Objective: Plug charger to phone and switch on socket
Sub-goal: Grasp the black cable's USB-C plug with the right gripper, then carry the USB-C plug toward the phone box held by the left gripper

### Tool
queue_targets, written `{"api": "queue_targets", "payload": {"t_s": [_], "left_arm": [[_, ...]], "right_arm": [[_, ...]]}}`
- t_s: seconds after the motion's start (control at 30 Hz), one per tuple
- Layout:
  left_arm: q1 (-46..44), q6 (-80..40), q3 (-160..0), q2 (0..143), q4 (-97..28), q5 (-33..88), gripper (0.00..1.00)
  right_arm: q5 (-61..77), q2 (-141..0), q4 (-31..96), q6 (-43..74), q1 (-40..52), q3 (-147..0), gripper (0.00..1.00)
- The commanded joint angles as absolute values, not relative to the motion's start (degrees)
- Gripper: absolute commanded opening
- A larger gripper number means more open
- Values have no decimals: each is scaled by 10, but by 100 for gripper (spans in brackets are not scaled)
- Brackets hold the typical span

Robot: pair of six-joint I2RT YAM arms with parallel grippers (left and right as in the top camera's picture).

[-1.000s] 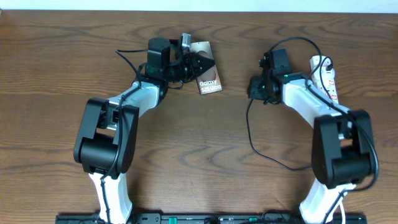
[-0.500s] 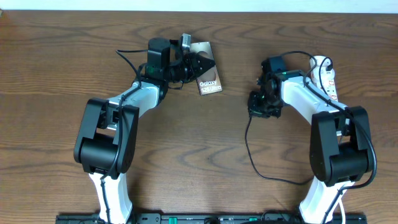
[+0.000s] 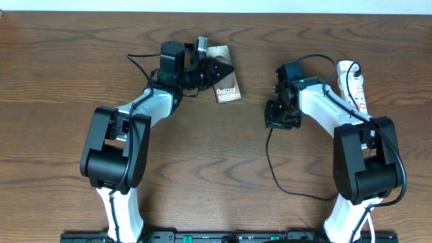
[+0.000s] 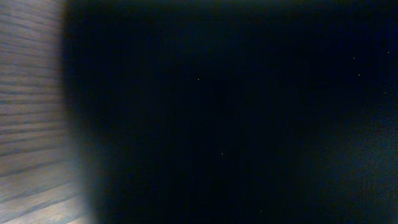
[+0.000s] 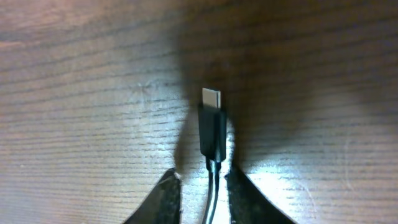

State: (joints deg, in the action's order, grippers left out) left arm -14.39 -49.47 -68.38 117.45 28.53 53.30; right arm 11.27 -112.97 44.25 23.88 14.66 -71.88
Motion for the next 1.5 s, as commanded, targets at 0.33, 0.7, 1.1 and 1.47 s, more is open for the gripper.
{"api": "queue_targets", "payload": {"t_s": [0.33,0.7,1.1,1.47], "left_arm": [[-139,-498,-687,1165,243,550,7],[-139,-480,-687,1165,281,567,7],[-139,-468,-687,1165,308,582,7],[-144,-542,-687,1165,361,610,7]], "right_arm": [[75,-1149,456,253,149,-695,1],[353,-1134,450,18,126,-695,1],[820,-1126,371,-335,72,-604,1],[894,-1126,136,-157,79,-570,1]]}}
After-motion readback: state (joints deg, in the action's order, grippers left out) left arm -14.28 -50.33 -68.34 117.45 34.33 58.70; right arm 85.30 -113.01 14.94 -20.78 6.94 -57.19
